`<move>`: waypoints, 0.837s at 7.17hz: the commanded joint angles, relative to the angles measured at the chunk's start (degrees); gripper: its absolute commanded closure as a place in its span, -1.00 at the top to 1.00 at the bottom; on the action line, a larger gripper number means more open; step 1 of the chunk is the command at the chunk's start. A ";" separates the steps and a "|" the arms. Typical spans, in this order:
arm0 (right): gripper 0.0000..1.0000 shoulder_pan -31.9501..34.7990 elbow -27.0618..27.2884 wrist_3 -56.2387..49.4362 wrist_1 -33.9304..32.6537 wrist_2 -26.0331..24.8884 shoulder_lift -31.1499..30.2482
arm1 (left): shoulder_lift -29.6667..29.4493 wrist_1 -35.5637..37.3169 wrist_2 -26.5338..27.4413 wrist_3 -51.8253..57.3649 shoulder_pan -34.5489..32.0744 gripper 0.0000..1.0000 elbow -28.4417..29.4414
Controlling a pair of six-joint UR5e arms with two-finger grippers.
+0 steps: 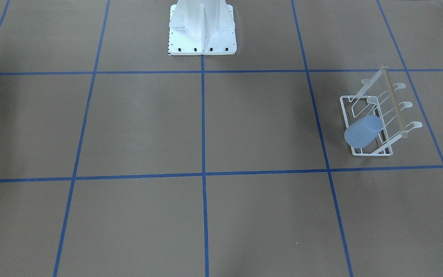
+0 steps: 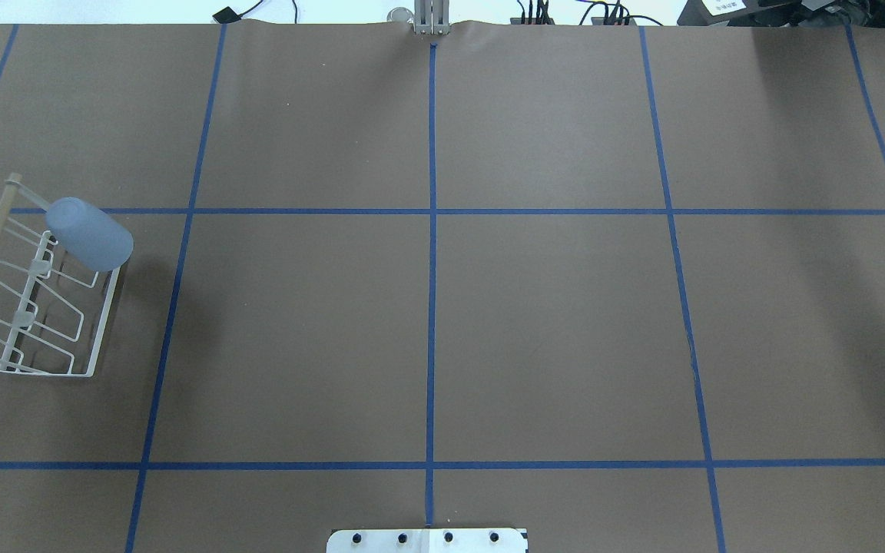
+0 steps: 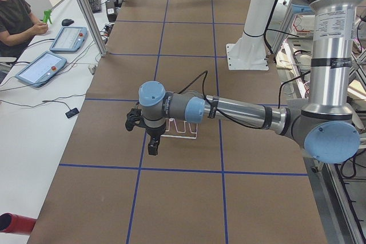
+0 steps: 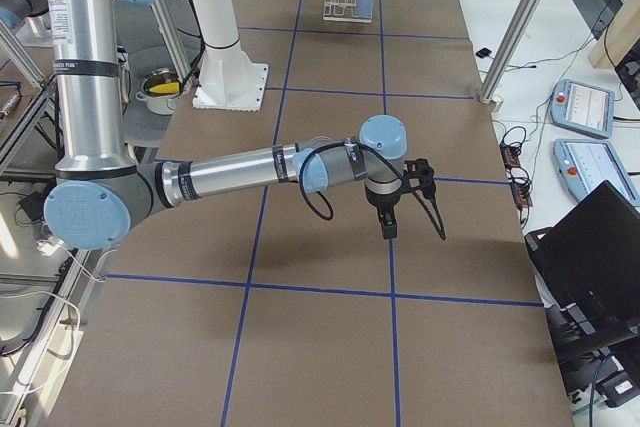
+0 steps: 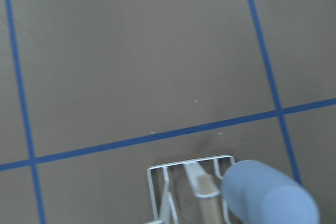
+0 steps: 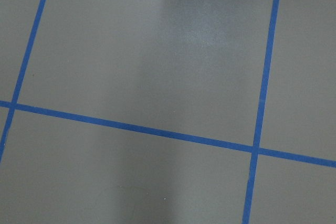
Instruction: Hang cup on cup holder
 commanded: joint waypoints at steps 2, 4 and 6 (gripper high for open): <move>1.00 -0.47 -0.28 0.02 -0.58 -1.54 -0.38 | 0.82 0.08 -3.56 -0.55 -2.05 0.96 -2.71; 1.00 -0.38 -0.10 -0.15 -1.47 -0.84 -0.30 | 1.17 -0.01 -3.83 -3.71 -2.06 0.96 -4.92; 1.00 -0.38 -0.45 -0.16 -1.82 -0.57 -1.44 | 2.23 -0.45 -1.82 -3.37 -1.89 0.96 -4.85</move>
